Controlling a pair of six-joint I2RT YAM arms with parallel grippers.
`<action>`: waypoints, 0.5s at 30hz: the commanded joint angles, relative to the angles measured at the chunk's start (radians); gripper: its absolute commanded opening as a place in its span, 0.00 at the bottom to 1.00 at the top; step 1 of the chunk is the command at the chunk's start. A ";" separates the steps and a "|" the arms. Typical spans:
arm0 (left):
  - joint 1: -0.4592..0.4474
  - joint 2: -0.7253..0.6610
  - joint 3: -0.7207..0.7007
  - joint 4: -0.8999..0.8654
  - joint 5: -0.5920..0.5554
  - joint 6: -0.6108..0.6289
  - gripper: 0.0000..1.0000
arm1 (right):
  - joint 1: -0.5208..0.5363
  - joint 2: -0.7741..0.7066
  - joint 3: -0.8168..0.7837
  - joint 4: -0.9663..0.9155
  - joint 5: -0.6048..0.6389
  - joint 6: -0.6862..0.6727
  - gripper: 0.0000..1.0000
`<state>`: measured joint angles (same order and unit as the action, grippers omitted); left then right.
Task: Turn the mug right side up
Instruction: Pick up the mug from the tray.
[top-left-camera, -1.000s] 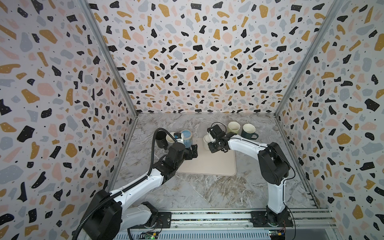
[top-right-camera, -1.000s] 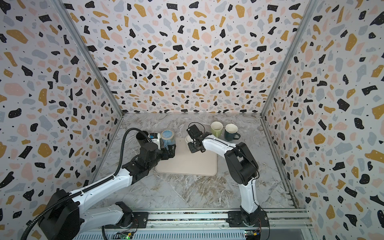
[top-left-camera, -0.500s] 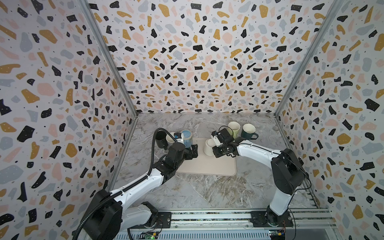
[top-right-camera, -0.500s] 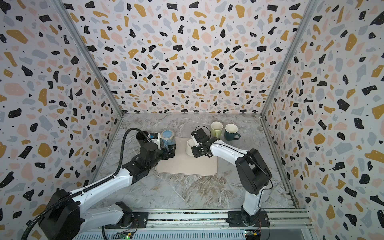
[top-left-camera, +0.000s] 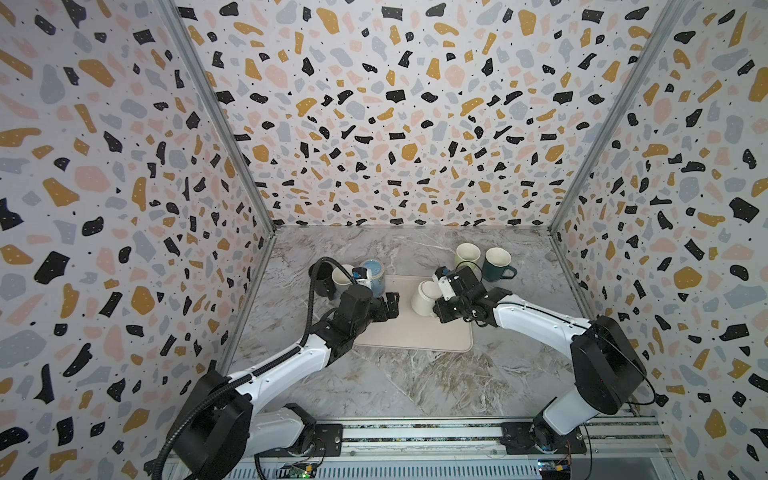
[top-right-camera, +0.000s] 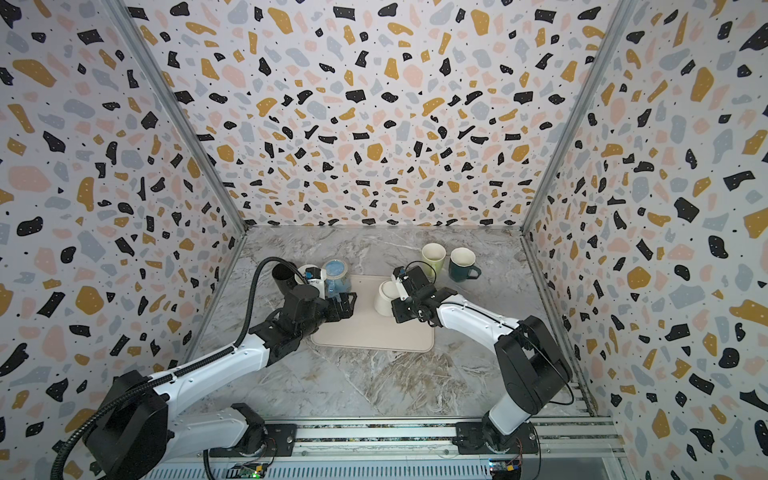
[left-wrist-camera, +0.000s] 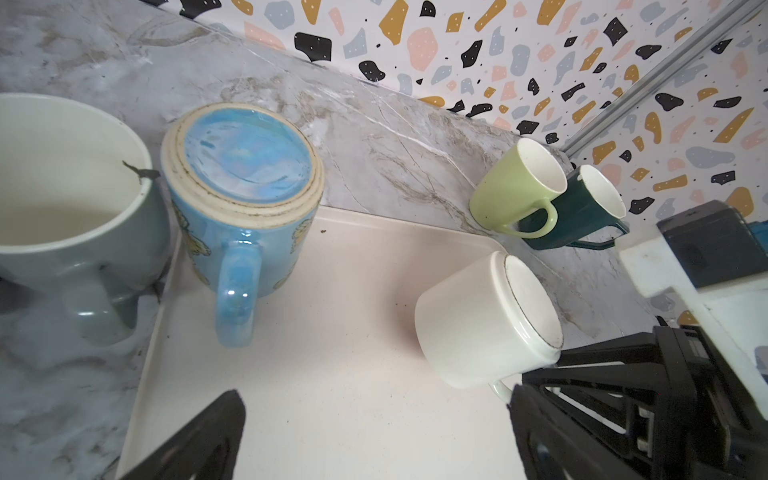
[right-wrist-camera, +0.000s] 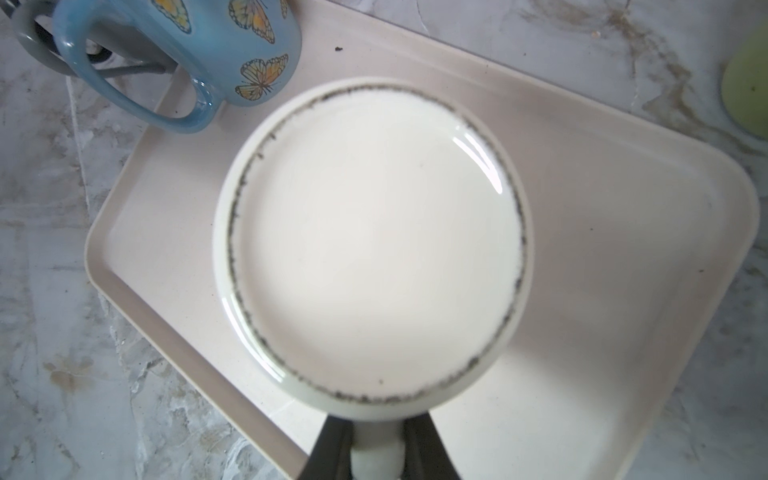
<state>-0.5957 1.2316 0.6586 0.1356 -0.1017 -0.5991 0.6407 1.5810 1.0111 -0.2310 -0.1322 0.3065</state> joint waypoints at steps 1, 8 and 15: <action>0.007 0.009 0.018 0.030 0.034 -0.015 1.00 | -0.013 -0.089 -0.022 0.113 -0.038 0.031 0.00; 0.007 0.017 0.001 0.049 0.075 -0.049 1.00 | -0.037 -0.139 -0.109 0.188 -0.061 0.045 0.00; 0.007 0.032 0.010 0.061 0.120 -0.064 1.00 | -0.051 -0.153 -0.155 0.254 -0.070 0.075 0.00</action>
<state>-0.5953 1.2507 0.6586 0.1570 -0.0170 -0.6514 0.5961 1.4738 0.8474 -0.0868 -0.1833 0.3599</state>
